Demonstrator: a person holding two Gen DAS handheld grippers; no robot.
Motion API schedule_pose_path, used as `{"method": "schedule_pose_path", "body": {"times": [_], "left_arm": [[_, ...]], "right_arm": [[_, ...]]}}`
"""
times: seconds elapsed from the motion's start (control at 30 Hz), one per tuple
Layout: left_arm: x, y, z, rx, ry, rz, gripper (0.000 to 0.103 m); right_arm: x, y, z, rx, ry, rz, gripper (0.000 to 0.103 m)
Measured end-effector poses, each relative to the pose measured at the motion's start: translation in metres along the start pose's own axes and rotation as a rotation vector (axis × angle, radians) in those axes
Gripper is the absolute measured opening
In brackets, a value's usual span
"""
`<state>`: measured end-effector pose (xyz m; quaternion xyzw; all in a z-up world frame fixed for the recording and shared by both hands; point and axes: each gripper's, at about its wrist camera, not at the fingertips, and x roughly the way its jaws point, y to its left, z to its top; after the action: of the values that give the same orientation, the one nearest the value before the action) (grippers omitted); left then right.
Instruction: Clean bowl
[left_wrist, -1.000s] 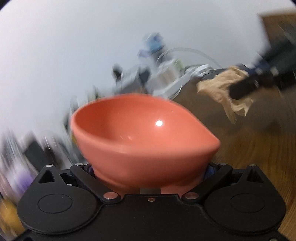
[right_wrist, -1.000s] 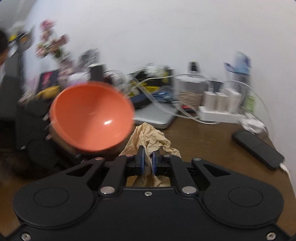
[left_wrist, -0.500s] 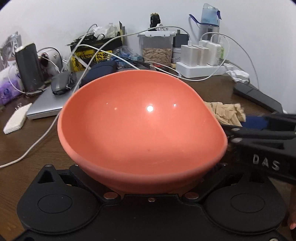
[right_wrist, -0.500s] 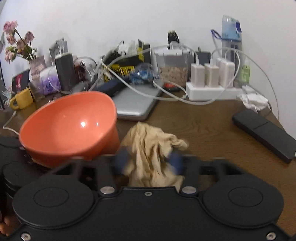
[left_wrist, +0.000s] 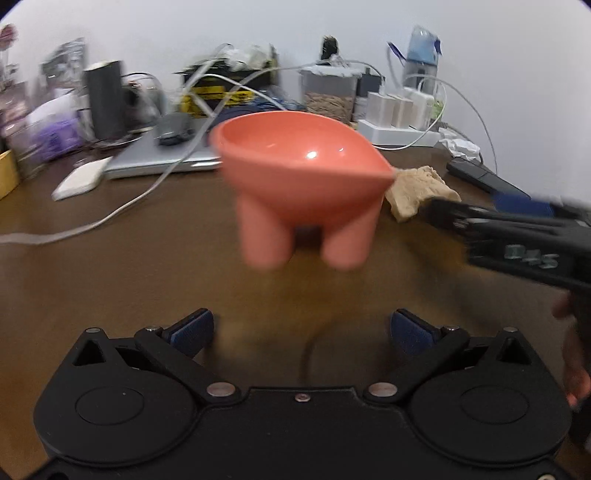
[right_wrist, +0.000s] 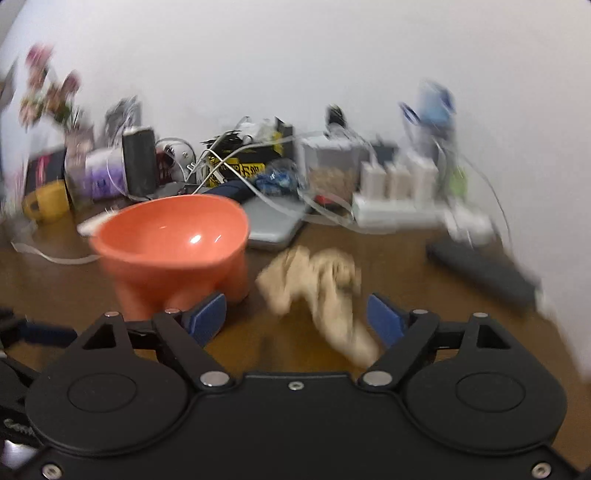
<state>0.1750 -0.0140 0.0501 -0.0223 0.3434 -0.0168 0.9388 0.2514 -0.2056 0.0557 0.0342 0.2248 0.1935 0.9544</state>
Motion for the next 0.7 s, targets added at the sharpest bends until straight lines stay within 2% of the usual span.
{"method": "schedule_pose_path", "body": {"times": [0.07, 0.2, 0.3, 0.47, 0.6, 0.7], "left_arm": [[-0.033, 0.016, -0.027, -0.053, -0.028, -0.008, 0.103], [-0.079, 0.038, -0.072, -0.085, -0.15, 0.013, 0.103], [-0.098, 0.045, -0.11, -0.082, -0.258, 0.028, 0.103], [-0.119, 0.04, -0.15, 0.011, -0.447, 0.016, 0.103], [-0.115, 0.035, -0.16, 0.047, -0.497, 0.002, 0.103], [-0.108, 0.031, -0.168, 0.063, -0.534, 0.037, 0.103]], "right_arm": [[-0.041, -0.003, -0.015, 0.044, -0.014, 0.014, 0.091], [-0.128, 0.021, -0.063, 0.05, -0.066, -0.05, 0.093], [-0.158, 0.028, -0.088, 0.068, -0.102, -0.114, 0.093], [-0.168, 0.025, -0.136, 0.07, -0.225, -0.169, 0.093], [-0.162, 0.032, -0.156, -0.017, -0.257, -0.207, 0.094], [-0.165, 0.042, -0.166, -0.062, -0.282, -0.197, 0.101]]}}
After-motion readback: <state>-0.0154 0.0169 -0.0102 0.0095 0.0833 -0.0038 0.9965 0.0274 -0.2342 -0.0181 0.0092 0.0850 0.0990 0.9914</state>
